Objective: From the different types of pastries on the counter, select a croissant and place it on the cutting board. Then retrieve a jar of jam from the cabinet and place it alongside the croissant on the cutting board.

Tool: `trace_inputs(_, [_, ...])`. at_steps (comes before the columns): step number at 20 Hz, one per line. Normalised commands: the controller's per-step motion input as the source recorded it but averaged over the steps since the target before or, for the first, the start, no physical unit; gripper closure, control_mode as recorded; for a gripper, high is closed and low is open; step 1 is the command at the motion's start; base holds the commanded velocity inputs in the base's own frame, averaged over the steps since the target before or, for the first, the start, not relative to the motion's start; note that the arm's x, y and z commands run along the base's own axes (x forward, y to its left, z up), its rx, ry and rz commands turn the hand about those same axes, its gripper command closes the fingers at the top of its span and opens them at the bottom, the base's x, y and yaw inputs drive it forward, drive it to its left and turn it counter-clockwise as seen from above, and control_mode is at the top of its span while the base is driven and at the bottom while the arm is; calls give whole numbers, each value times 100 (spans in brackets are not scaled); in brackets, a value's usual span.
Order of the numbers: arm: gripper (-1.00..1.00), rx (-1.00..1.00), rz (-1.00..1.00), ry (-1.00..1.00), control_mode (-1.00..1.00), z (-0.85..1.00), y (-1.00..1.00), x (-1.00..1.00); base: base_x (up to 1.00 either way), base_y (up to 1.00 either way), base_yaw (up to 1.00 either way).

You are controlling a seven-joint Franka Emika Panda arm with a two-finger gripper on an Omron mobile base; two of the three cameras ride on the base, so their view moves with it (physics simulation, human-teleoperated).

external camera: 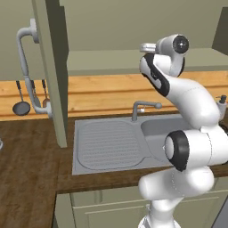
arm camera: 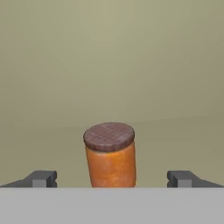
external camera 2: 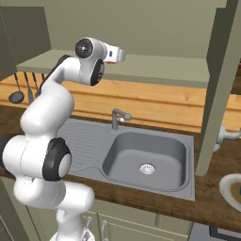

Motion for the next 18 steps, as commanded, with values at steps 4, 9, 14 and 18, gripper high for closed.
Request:
trace_inputs(4, [-100, 0, 0, 0, -100, -18, 0, 25, 0, 0, 0])
trace_inputs(9, [-100, 0, 0, 0, -100, -13, 0, 22, 0, 0, 0])
trace_inputs(14, [-100, 0, 0, 0, -100, -4, 0, 30, 0, 0, 0])
trace_inputs(18, [-100, 0, 0, 0, -100, 0, 0, 23, 0, 0, 0])
